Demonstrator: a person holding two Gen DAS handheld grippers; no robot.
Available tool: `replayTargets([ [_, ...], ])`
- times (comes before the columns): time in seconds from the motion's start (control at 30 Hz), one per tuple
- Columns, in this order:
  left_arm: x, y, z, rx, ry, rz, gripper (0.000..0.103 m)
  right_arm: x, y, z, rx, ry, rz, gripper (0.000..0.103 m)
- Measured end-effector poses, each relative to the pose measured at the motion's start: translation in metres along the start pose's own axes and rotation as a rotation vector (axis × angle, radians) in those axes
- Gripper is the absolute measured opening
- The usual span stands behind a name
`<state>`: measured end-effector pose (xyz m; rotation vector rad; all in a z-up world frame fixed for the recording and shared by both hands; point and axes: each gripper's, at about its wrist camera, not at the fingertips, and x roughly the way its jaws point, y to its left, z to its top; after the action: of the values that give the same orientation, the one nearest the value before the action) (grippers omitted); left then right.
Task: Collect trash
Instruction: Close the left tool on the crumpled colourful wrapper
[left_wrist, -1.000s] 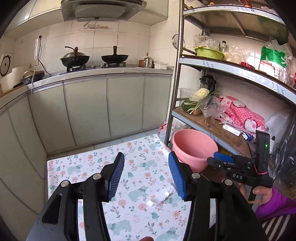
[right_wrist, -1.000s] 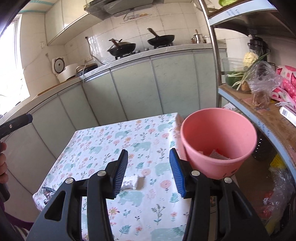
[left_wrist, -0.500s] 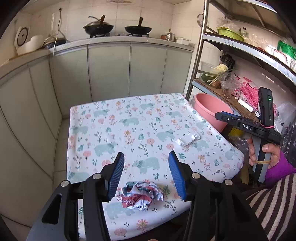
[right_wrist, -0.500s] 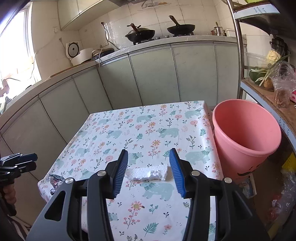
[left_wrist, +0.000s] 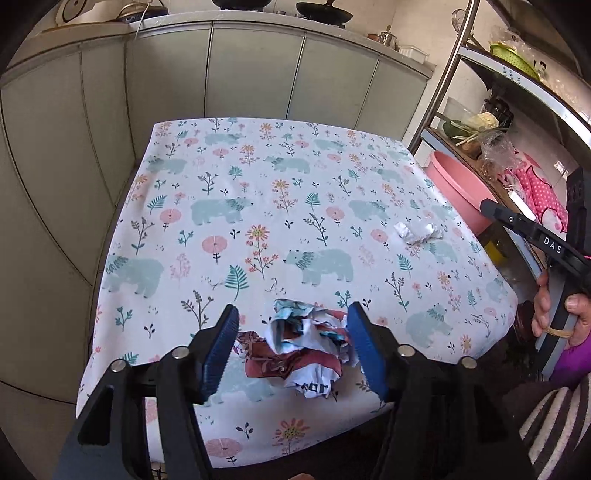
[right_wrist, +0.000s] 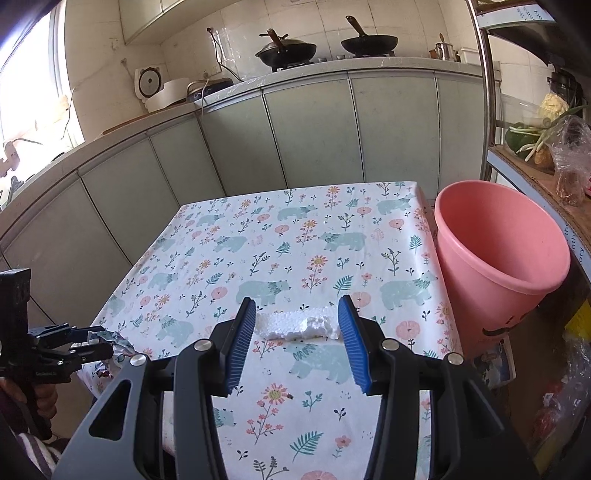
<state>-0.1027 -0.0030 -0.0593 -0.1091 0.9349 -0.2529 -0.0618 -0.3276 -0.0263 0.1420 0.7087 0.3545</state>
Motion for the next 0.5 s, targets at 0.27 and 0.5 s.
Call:
replayTargets([
  [0.27,0.0,0.009,-0.008,-0.084,0.022,-0.029,0.067,0.009,-0.003,-0.005,0.004,0.023,0.015,0.047],
  [0.5,0.008,0.009,-0.017,-0.111,0.074,-0.038,0.082,0.014,0.002,-0.007,-0.016,0.035,0.036,0.047],
])
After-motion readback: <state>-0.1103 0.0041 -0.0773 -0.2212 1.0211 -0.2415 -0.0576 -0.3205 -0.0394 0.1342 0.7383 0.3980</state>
